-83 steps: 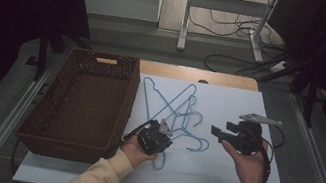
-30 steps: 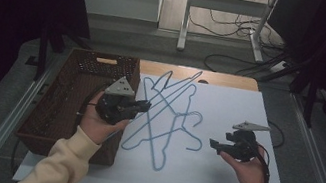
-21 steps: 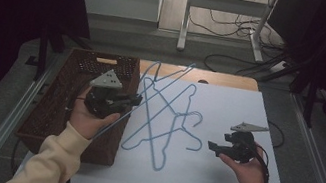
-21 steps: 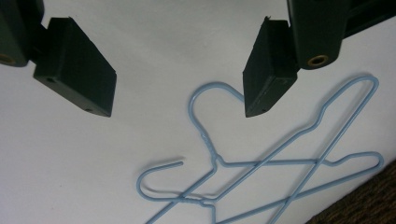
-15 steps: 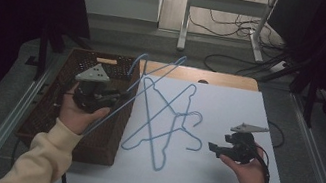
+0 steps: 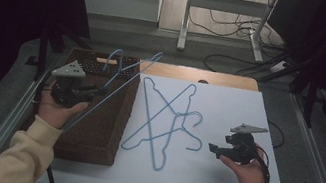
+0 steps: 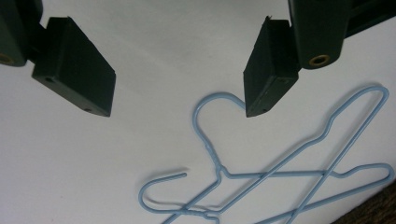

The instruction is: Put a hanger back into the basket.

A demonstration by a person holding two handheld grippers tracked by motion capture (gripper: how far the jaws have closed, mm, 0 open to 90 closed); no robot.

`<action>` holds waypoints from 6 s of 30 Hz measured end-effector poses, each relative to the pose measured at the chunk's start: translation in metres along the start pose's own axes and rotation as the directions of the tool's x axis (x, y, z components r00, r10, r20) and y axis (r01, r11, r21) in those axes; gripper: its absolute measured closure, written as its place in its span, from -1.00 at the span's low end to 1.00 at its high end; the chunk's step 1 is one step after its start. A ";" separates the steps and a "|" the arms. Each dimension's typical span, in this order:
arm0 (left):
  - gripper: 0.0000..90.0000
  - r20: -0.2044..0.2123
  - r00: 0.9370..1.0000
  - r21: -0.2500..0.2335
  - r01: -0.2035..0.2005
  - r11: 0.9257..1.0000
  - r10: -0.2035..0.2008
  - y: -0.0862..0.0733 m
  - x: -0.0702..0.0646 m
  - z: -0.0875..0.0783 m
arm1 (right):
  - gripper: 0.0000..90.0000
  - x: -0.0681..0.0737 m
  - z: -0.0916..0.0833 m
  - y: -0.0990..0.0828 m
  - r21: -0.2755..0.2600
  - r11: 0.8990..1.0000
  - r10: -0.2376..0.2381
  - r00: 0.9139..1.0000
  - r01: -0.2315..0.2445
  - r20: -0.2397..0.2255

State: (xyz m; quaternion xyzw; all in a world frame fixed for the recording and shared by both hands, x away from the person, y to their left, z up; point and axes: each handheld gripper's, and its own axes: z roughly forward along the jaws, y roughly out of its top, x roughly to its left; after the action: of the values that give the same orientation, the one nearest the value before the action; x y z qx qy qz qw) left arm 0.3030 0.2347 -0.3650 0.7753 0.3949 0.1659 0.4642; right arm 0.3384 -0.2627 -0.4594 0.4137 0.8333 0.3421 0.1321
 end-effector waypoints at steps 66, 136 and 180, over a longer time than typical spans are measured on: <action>0.09 -0.372 0.910 0.304 0.308 0.902 -0.185 -0.079 0.103 0.026 | -0.46 0.002 0.006 -0.002 0.046 0.999 -0.001 1.000 0.001 0.006; -0.45 0.074 0.997 0.142 -0.007 0.990 -0.004 -0.056 -0.044 0.017 | -0.43 0.015 0.005 0.000 0.030 0.998 -0.063 0.998 0.063 -0.010; -0.44 0.106 0.994 0.153 -0.034 0.988 0.018 -0.055 -0.051 0.021 | 0.99 -0.016 0.130 0.082 0.238 0.971 -0.059 0.995 0.038 0.080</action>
State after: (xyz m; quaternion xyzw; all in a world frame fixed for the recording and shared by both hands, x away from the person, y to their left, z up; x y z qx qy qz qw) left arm 0.2587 0.1978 -0.4171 0.8218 0.3715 0.1000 0.4203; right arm 0.4633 -0.1805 -0.4998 0.4204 0.8714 0.2190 0.1265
